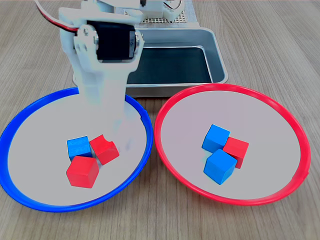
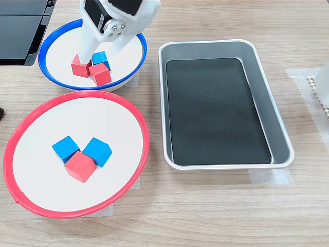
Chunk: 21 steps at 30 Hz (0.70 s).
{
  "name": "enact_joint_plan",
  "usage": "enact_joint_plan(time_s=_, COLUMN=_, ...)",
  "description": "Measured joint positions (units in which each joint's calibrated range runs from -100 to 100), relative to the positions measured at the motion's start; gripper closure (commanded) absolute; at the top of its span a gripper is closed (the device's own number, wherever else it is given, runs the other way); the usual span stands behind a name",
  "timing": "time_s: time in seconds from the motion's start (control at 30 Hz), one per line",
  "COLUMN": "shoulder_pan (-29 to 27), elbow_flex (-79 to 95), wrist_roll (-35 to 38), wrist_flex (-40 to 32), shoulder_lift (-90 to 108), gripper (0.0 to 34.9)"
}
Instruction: Relocate any misplaced blocks to their matching dishes.
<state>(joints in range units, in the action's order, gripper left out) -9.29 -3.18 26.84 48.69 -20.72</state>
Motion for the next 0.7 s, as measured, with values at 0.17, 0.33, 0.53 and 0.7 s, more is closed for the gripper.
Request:
enact_joint_plan(time_s=0.17, shoulder_pan=0.0, elbow_flex=-0.1, wrist_roll=0.3, wrist_flex=0.2, shoulder_lift=-2.1, gripper=20.7)
enact_joint_plan(time_s=0.33, shoulder_pan=0.0, elbow_flex=-2.2, wrist_roll=0.5, wrist_flex=0.2, shoulder_lift=-4.8, gripper=20.4)
enact_joint_plan(time_s=0.53, shoulder_pan=0.0, elbow_flex=-4.5, wrist_roll=0.5, wrist_flex=0.2, shoulder_lift=-7.5, gripper=20.4)
enact_joint_plan(time_s=0.7, shoulder_pan=0.0, elbow_flex=-7.1, wrist_roll=0.5, wrist_flex=0.2, shoulder_lift=-10.2, gripper=20.6)
